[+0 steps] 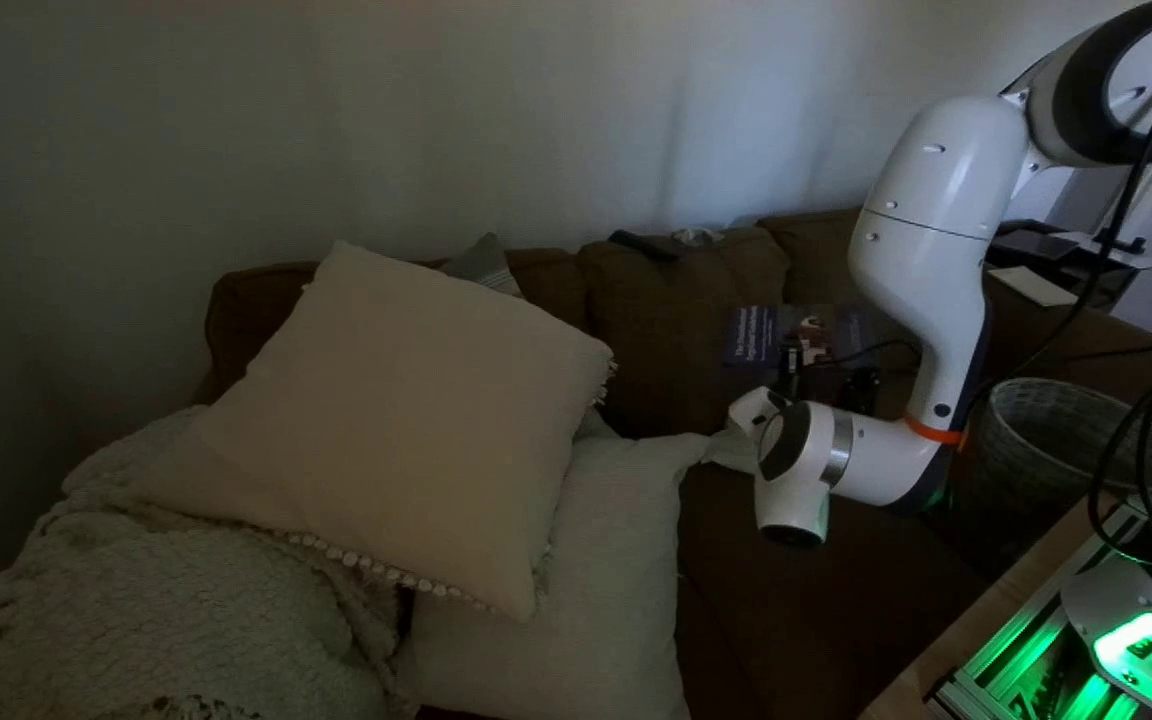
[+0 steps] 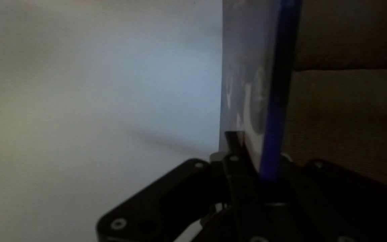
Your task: Put the blue book on top of the white pillow
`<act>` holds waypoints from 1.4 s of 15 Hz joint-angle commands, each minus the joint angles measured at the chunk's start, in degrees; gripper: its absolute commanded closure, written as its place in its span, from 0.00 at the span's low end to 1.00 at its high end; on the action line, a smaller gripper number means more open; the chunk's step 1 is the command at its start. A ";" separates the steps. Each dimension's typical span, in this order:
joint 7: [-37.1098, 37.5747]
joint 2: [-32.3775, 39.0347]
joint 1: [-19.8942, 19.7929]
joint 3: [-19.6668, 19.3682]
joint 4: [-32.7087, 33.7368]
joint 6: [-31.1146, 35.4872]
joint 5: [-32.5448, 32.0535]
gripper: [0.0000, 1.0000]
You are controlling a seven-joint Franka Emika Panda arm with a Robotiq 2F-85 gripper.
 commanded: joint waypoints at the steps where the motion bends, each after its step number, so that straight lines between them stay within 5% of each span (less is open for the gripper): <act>1: 3.02 -11.91 -4.74 -3.13 -11.55 1.66 -12.02 0.97; 5: 7.32 -22.54 -12.10 -6.88 -14.07 7.58 -23.80 0.97; 6: 5.97 -15.19 -9.68 -5.26 -10.72 2.46 -19.61 0.97; 7: 5.87 -17.12 -10.84 -5.76 -10.85 3.85 -20.35 0.90; 13: 5.82 -15.32 -10.21 -4.73 -10.73 3.64 -20.21 0.90; 14: 9.36 -18.03 -10.98 -5.67 -11.79 6.29 -26.68 0.97; 18: 5.08 -23.63 -12.44 -8.21 -5.33 18.95 -44.89 0.97; 19: 7.11 -24.95 -0.10 -16.32 -2.64 24.05 -41.36 0.97; 21: 6.71 -24.05 5.21 -19.12 5.49 32.21 -40.57 0.97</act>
